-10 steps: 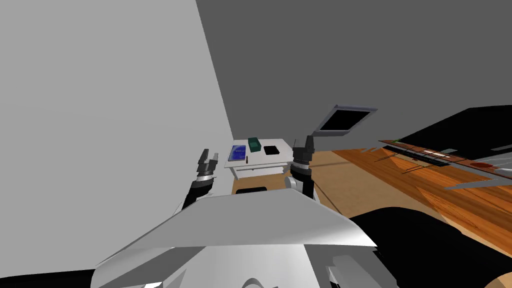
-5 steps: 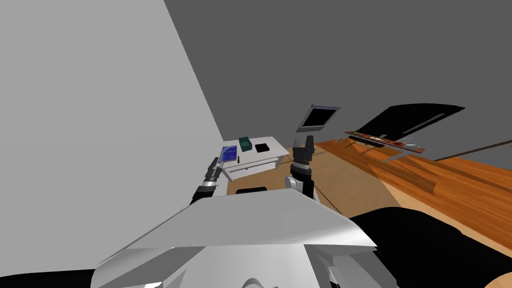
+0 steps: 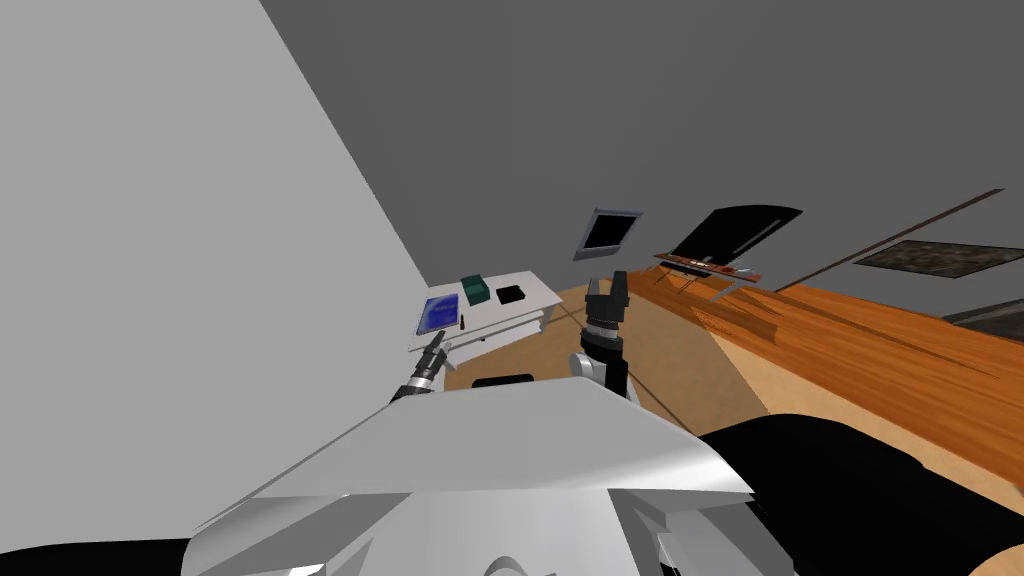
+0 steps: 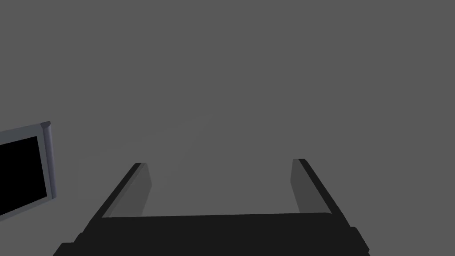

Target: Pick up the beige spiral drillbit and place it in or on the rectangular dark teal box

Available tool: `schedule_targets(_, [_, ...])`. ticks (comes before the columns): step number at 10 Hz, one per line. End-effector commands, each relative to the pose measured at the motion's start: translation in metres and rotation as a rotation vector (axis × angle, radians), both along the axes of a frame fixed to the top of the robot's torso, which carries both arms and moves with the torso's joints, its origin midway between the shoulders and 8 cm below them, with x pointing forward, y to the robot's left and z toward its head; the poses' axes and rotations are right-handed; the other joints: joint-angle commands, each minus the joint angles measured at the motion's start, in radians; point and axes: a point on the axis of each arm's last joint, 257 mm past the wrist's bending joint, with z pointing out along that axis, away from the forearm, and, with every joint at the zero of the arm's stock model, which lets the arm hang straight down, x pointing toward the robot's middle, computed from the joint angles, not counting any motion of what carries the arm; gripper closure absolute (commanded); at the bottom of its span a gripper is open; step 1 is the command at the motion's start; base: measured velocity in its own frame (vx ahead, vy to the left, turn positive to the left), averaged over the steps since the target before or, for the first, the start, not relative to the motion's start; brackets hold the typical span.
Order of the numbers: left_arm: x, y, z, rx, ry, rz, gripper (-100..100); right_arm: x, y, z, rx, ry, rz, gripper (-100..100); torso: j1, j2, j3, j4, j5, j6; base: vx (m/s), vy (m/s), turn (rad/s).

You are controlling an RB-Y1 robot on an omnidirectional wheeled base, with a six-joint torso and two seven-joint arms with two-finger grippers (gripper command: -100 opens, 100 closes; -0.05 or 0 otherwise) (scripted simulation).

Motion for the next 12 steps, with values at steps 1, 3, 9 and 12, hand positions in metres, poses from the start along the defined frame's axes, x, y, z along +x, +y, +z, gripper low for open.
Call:
schedule_targets(1, [-0.016, 0.002, -0.031, 0.012, 0.077, -0.021, -100, 0.0, 0.0, 0.0, 0.0, 0.0, 0.0, 0, 0.0, 0.0, 0.0, 0.0, 0.0, 0.0, 0.001, -0.061, -0.222])
schedule_targets(3, [-0.031, 0.006, -0.062, 0.024, 0.156, -0.033, -100, 0.0, 0.0, 0.0, 0.0, 0.0, 0.0, 0, -0.001, -0.001, -0.001, 0.0, 0.0, 0.001, 0.021, -0.079, -0.286])
schedule_targets(9, [-0.102, 0.029, -0.155, 0.081, 0.435, -0.081, -100, 0.0, 0.0, 0.0, 0.0, 0.0, 0.0, 0, 0.0, -0.004, -0.003, -0.001, 0.0, 0.0, 0.045, -0.058, -0.275])
schedule_targets(12, [-0.146, 0.051, -0.195, 0.119, 0.576, -0.095, -100, 0.0, 0.0, 0.0, 0.0, 0.0, 0.0, 0, 0.002, -0.003, -0.002, -0.001, 0.0, 0.0, 0.049, -0.038, -0.222])
